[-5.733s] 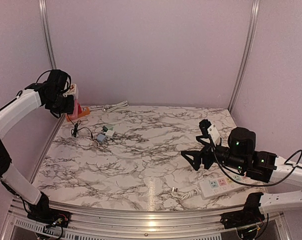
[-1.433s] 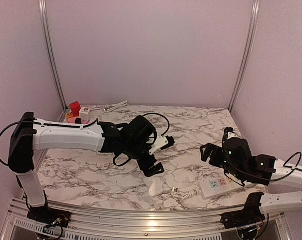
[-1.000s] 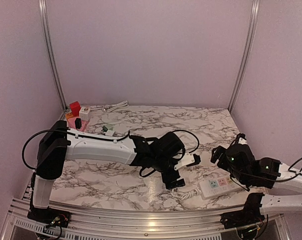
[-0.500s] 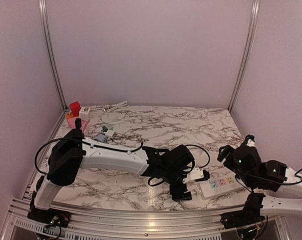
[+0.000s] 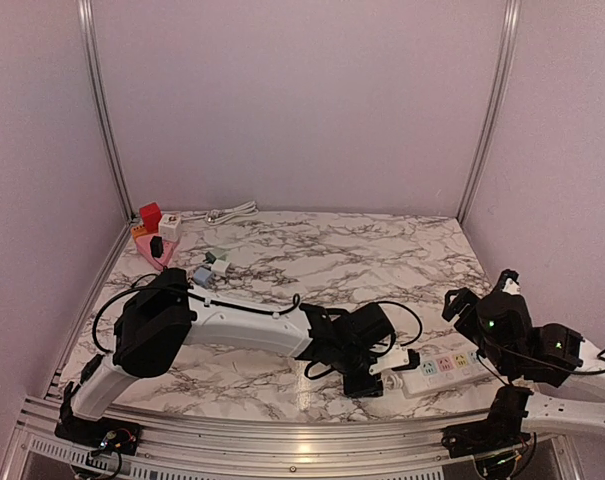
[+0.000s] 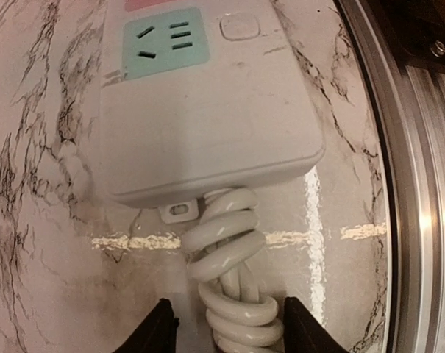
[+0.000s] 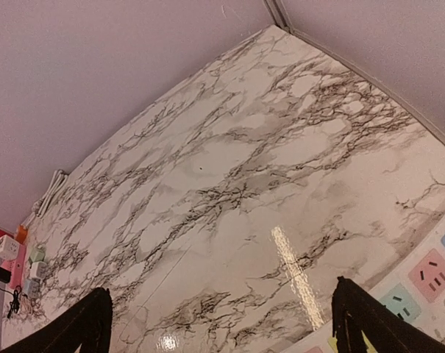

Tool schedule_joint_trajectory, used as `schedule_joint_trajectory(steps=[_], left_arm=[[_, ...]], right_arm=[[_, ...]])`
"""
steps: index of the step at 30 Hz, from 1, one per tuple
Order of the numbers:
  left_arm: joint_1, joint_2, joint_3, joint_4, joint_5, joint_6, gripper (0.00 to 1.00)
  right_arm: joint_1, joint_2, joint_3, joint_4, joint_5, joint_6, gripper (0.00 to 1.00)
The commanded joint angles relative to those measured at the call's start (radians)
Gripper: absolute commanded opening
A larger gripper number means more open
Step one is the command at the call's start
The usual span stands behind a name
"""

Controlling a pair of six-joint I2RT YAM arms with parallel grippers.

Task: Insert the plug
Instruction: Move the socket to the center of the board.

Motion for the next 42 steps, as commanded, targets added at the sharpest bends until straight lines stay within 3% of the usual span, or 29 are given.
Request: schedule_joint_trajectory(steps=[1,8,16,35,42], left_arm=[[-0.005,0.03,0.025,-0.033,-0.015,-0.01,0.4],[0.004,0.032,0.03,-0.034,-0.074,-0.032,0.15],[0.087,0.023,0.024,-0.028,-0.161,-0.128,0.0],[0.369,-0.111,-0.18,-0.007,-0.327,-0.305,0.0],[0.37,-0.202,-0.266,0.016,-0.241,-0.244,0.01]], right_arm=[[-0.007,0.004,0.006,-0.023,0.044,0.028,0.98],[-0.007,0.011,0.01,-0.003,0.047,0.004,0.99],[-0.007,0.044,0.017,0.02,0.033,-0.027,0.98],[-0.007,0.125,-0.006,0.123,-0.018,-0.078,0.99],[-0.006,0.179,-0.031,0.184,-0.059,-0.08,0.98]])
